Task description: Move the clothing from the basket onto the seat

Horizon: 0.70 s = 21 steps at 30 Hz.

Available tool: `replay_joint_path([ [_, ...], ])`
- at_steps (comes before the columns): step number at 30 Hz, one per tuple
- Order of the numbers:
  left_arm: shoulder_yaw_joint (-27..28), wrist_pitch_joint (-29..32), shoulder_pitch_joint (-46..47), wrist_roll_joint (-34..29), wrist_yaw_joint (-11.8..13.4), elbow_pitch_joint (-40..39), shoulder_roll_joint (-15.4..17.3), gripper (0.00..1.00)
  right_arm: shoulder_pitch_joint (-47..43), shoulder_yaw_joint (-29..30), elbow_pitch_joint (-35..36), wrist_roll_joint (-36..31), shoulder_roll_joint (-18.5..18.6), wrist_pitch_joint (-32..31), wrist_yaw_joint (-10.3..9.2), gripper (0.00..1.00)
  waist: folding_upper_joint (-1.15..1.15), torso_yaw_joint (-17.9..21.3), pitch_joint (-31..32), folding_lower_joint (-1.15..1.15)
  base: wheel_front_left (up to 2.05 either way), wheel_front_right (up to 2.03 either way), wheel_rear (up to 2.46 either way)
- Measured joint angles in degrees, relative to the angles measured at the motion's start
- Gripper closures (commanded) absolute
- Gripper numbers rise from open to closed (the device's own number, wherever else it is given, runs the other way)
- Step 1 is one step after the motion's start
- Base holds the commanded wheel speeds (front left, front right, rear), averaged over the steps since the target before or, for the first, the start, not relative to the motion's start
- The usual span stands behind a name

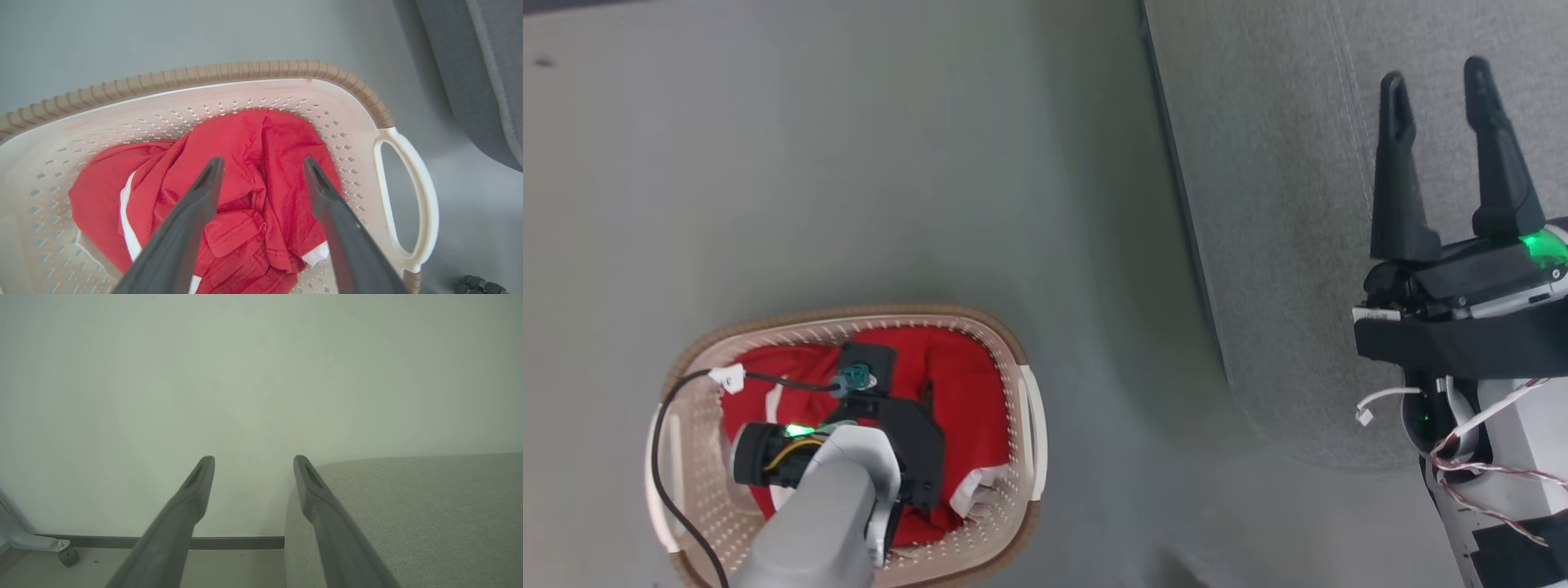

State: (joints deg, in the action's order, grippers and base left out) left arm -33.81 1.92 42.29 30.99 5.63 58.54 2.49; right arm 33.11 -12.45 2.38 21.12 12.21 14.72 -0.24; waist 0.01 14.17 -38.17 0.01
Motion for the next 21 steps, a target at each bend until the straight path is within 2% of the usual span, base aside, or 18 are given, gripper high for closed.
replay_joint_path([
  [7, -0.63, 1.34, 2.39, -1.25, 0.42, 3.34, 2.69, 0.0, 2.06, 0.09, 1.88, 0.42, -1.35, 0.0, 0.32, 0.0, 0.0, 1.9, -4.08, 0.0, 0.0, 0.0, 0.0],
  [9, -1.47, 1.87, 3.07, -3.26, 0.43, 4.35, 3.32, 0.0, 2.71, 0.15, 2.72, 0.45, -1.37, 0.0, 0.36, 0.0, 0.0, 2.45, -5.33, 0.0, 0.0, 0.0, 0.0],
  [21, -1.66, 2.09, 8.68, -5.0, 0.94, 7.83, 6.15, 0.0, 3.96, 0.35, 6.51, 0.21, -1.56, 0.0, 1.1, 0.0, 0.0, 4.68, -12.23, 0.0, 0.0, 0.0, 0.0],
])
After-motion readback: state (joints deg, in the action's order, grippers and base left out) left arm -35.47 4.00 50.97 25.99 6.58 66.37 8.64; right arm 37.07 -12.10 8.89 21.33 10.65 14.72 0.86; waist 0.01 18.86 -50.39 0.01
